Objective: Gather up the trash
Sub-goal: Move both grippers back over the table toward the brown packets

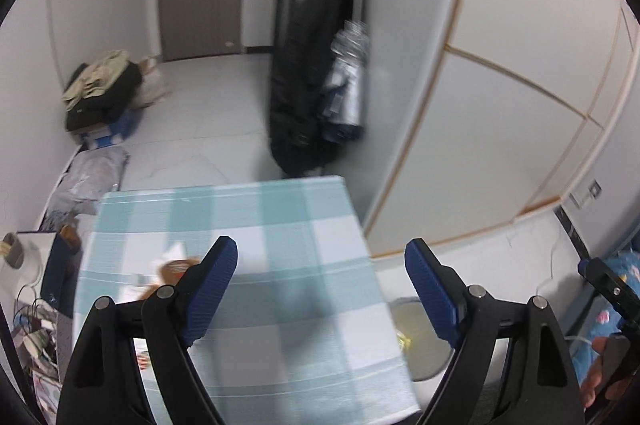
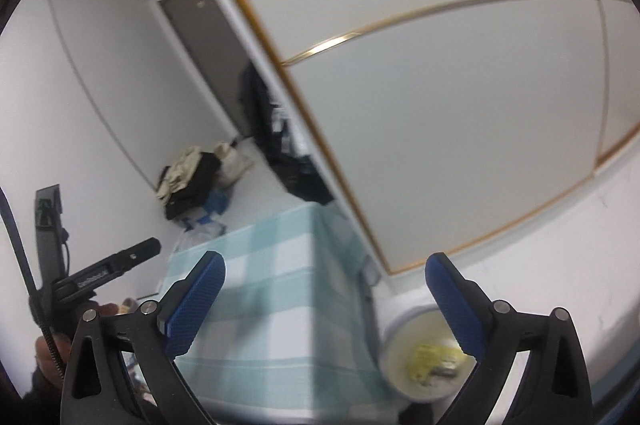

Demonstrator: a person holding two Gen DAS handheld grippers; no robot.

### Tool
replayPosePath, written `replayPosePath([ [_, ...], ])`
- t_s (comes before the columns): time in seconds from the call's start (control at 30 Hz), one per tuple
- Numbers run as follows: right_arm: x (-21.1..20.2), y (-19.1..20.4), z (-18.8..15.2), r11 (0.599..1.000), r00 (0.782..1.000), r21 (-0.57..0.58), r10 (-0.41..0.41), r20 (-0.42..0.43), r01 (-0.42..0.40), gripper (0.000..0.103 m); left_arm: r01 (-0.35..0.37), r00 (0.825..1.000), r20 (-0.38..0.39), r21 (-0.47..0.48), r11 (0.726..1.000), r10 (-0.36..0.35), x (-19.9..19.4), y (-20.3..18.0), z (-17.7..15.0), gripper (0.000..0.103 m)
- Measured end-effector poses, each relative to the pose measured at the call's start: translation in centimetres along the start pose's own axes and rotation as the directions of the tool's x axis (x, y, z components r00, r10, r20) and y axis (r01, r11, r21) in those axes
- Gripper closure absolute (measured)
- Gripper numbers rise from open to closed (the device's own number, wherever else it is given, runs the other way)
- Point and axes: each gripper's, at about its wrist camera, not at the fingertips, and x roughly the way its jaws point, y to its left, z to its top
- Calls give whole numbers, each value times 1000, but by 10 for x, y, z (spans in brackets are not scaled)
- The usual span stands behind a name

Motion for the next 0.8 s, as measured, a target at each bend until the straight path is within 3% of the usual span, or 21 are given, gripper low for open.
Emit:
replayPosePath([
  [0.2, 18, 60, 1, 993, 997, -99, 72, 18, -70, 1, -87, 993, 77, -100, 991, 95, -25, 49, 0, 19],
  [0.37, 45, 107, -8, 977, 993, -177, 119, -6, -118, 1, -136, 984, 93, -163, 977, 152, -31, 94, -2, 19],
  [0.63, 96, 167, -27, 940, 979, -279, 172, -106, -196, 1, -210, 967, 76, -292, 933, 241, -26, 167, -15, 19],
  [0.8, 129, 194, -38, 913, 965, -330, 189, -182, -241, 2, -195, 974, 40, -357, 913, 224, -20, 200, -22, 19],
])
